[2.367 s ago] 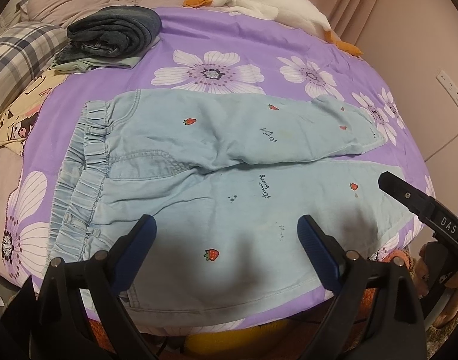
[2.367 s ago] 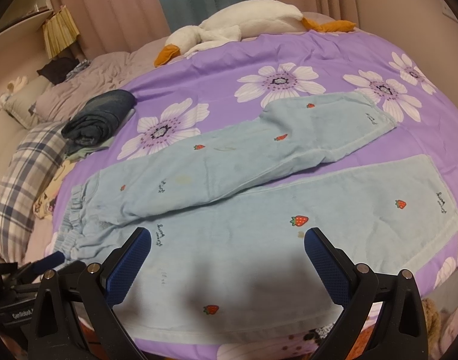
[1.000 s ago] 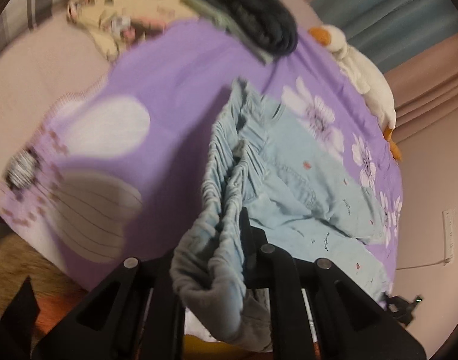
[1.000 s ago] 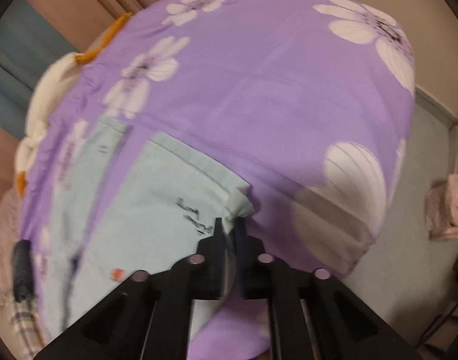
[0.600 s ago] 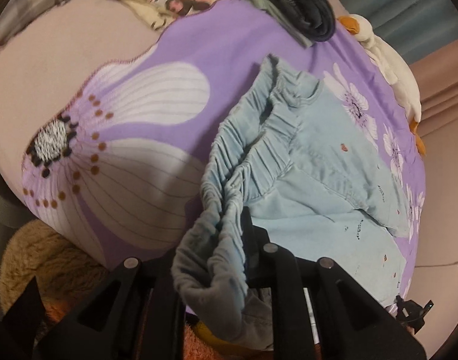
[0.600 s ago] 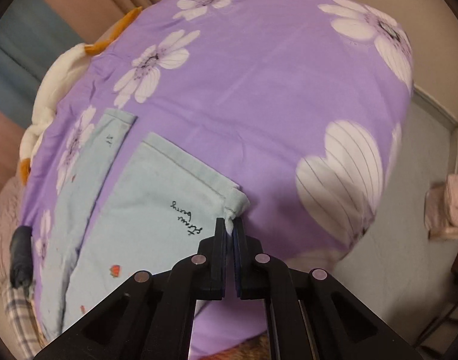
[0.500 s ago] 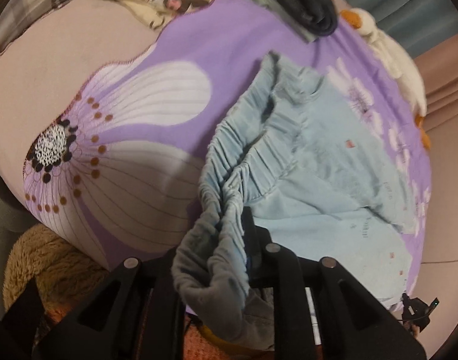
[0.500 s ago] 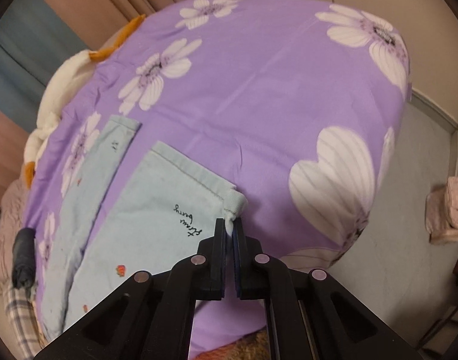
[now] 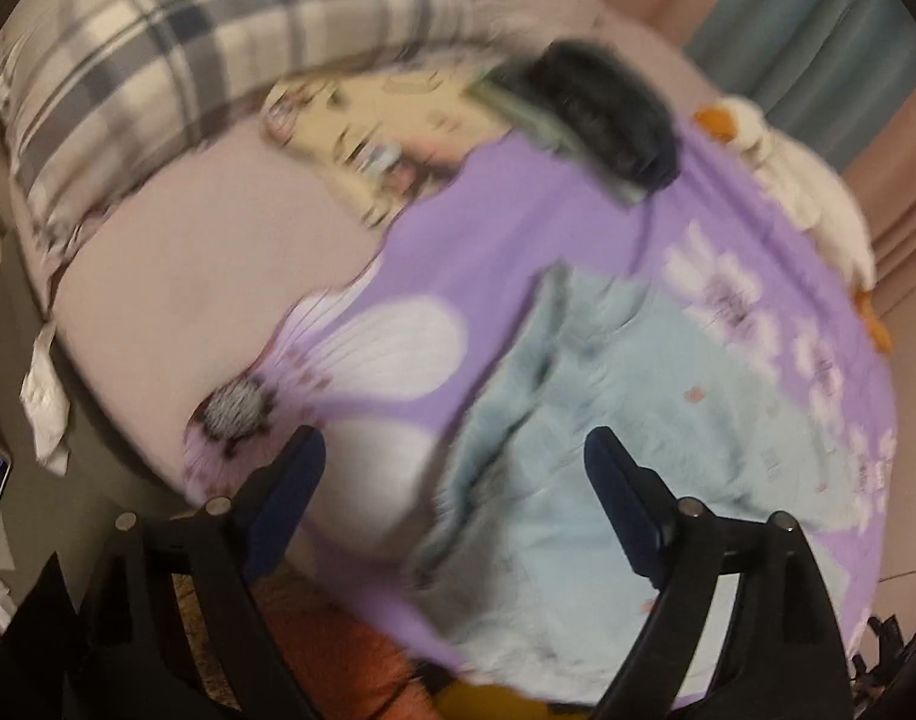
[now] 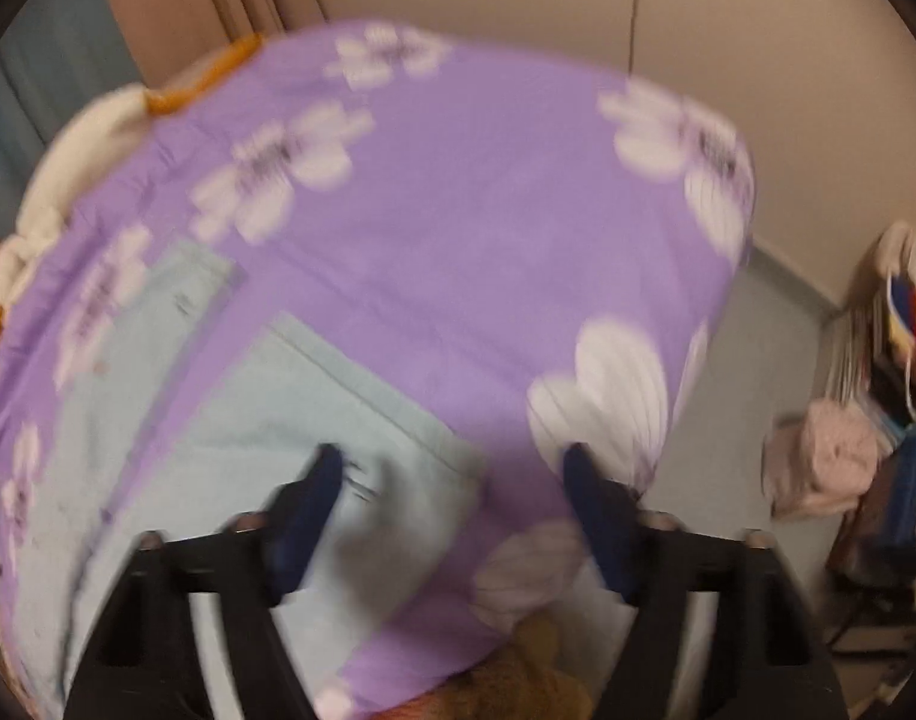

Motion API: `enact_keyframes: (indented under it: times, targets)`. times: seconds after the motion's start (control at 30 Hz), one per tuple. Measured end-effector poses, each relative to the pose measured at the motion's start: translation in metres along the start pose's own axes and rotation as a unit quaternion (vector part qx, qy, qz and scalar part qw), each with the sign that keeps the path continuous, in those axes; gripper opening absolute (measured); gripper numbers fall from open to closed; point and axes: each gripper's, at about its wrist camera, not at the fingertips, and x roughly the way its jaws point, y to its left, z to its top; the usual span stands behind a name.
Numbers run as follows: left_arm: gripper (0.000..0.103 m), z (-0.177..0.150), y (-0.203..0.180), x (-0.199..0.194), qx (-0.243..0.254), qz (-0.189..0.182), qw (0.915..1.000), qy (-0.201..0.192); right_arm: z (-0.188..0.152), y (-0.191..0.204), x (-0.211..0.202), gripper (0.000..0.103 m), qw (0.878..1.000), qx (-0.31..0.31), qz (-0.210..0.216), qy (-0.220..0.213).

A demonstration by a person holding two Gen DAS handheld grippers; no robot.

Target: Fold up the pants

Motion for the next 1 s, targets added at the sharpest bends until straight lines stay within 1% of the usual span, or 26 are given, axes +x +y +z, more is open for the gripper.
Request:
enact_keyframes:
  times: [0.03,0.1,0.13,0.17,0.23,0.3,0.33,0.37,0.43,0.5,0.53,0.57,0.6,0.67,0.77,0.83,0.9,0.93,0.97,1.0]
  targets:
    - [0.089,0.004,-0.007,-0.003,0.002,-0.018,0.9998,-0.004,0.005,0.01,-0.008,0.079,1.0,-0.004,0.02,-0.007]
    - [0.089,0.011,-0.027,-0.002,0.008,-0.063,0.998,-0.006,0.015,0.039,-0.02,0.079,0.997,-0.025,0.074,-0.008]
    - [0.089,0.012,-0.035,0.0,0.01,-0.08,0.9967,-0.003,0.021,0.063,-0.025,0.079,0.992,-0.049,0.116,-0.004]
    - [0.089,0.014,-0.047,0.008,0.008,-0.094,0.9955,0.008,0.024,0.083,-0.024,0.079,0.987,-0.068,0.148,0.0]
    - [0.089,0.016,-0.065,0.024,0.005,-0.114,0.9931,0.028,0.028,0.123,-0.021,0.079,0.975,-0.099,0.198,0.021]
    - [0.089,0.014,-0.077,0.038,0.004,-0.122,0.9913,0.051,0.03,0.173,-0.006,0.079,0.96,-0.119,0.247,0.058]
    - [0.088,0.01,-0.083,0.045,0.001,-0.123,0.9905,0.062,0.029,0.19,0.001,0.079,0.955,-0.126,0.257,0.073]
    - [0.088,0.007,-0.089,0.051,-0.004,-0.123,0.9898,0.071,0.028,0.214,0.015,0.079,0.952,-0.133,0.258,0.093]
    - [0.088,0.0,-0.091,0.057,-0.009,-0.125,0.9886,0.083,0.025,0.246,0.036,0.079,0.952,-0.138,0.246,0.119]
    - [0.088,-0.006,-0.091,0.06,-0.009,-0.12,0.9886,0.091,0.024,0.28,0.067,0.079,0.952,-0.137,0.229,0.149]
    - [0.088,-0.008,-0.091,0.061,-0.009,-0.114,0.9892,0.092,0.023,0.296,0.084,0.079,0.955,-0.142,0.207,0.155]
    - [0.088,-0.009,-0.09,0.062,-0.008,-0.108,0.9897,0.094,0.019,0.308,0.088,0.079,0.959,-0.15,0.185,0.151]
    - [0.088,-0.01,-0.09,0.063,-0.007,-0.103,0.9902,0.094,0.018,0.318,0.1,0.079,0.963,-0.16,0.161,0.148]
    - [0.088,-0.009,-0.086,0.064,-0.012,-0.096,0.991,0.093,0.015,0.332,0.127,0.079,0.967,-0.161,0.118,0.158]
    - [0.088,-0.008,-0.082,0.065,-0.019,-0.089,0.9916,0.091,0.015,0.336,0.157,0.078,0.971,-0.133,0.088,0.177]
    - [0.088,-0.007,-0.082,0.066,-0.021,-0.087,0.9917,0.093,0.017,0.331,0.172,0.069,0.974,-0.124,0.069,0.177]
    - [0.088,-0.007,-0.083,0.068,-0.024,-0.086,0.9916,0.094,0.018,0.323,0.175,0.065,0.977,-0.131,0.066,0.153]
    - [0.088,-0.008,-0.085,0.068,-0.026,-0.087,0.9914,0.093,0.018,0.32,0.175,0.05,0.978,-0.136,0.061,0.145]
    - [0.088,-0.008,-0.087,0.069,-0.026,-0.09,0.9912,0.094,0.018,0.314,0.173,0.036,0.98,-0.141,0.04,0.136]
    - [0.088,-0.009,-0.089,0.069,-0.025,-0.092,0.9909,0.095,0.019,0.309,0.171,0.016,0.98,-0.144,0.033,0.129]
